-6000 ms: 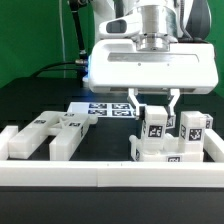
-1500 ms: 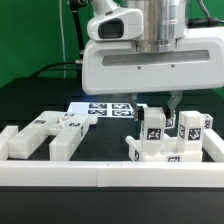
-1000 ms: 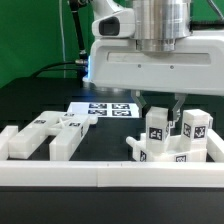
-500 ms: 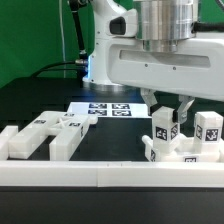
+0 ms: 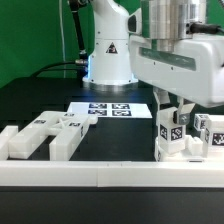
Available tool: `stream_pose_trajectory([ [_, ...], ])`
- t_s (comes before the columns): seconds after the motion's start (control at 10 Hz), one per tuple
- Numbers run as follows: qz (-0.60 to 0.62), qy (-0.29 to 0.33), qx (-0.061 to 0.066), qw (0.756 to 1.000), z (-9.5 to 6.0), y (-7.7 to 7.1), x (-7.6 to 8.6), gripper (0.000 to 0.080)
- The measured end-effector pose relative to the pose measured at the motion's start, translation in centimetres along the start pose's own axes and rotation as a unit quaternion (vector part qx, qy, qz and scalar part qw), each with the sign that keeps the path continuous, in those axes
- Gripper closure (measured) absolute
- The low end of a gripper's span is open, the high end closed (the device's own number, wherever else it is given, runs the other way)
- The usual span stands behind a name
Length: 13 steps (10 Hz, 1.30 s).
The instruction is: Assemble chair
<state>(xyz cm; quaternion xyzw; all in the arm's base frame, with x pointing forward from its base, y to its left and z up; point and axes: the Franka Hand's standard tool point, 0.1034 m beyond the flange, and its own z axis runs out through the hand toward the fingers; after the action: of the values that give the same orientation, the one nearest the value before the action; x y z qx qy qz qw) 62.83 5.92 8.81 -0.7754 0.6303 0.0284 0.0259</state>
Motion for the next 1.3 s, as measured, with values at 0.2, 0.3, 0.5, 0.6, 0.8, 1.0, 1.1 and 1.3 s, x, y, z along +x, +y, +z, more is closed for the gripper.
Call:
stream_pose_trajectory([
  [0.2,0.078,-0.002,0.000,0.997,0.05,-0.07,-0.58,0.0509],
  [0.3,0.098,-0.003,0.001,0.995,0.05,-0.12,-0.73,0.0509],
  [0.5,0.149,-0.013,0.003,0.989,0.06,-0.17,-0.71,0.0509],
  [0.6,0.180,-0.016,0.003,0.983,0.07,-0.19,-0.79,0.0509],
  [0.8,0.138,-0.016,0.003,0.990,0.16,-0.17,-0.92,0.0256],
  [1.0,0.057,-0.016,0.004,0.998,0.16,-0.13,-0.79,0.0174],
  [1.1,-0.003,-0.016,0.005,1.000,0.17,-0.13,-0.82,0.0174],
  [1.3,-0.053,-0.016,0.005,0.998,0.25,-0.10,-0.83,0.0155],
])
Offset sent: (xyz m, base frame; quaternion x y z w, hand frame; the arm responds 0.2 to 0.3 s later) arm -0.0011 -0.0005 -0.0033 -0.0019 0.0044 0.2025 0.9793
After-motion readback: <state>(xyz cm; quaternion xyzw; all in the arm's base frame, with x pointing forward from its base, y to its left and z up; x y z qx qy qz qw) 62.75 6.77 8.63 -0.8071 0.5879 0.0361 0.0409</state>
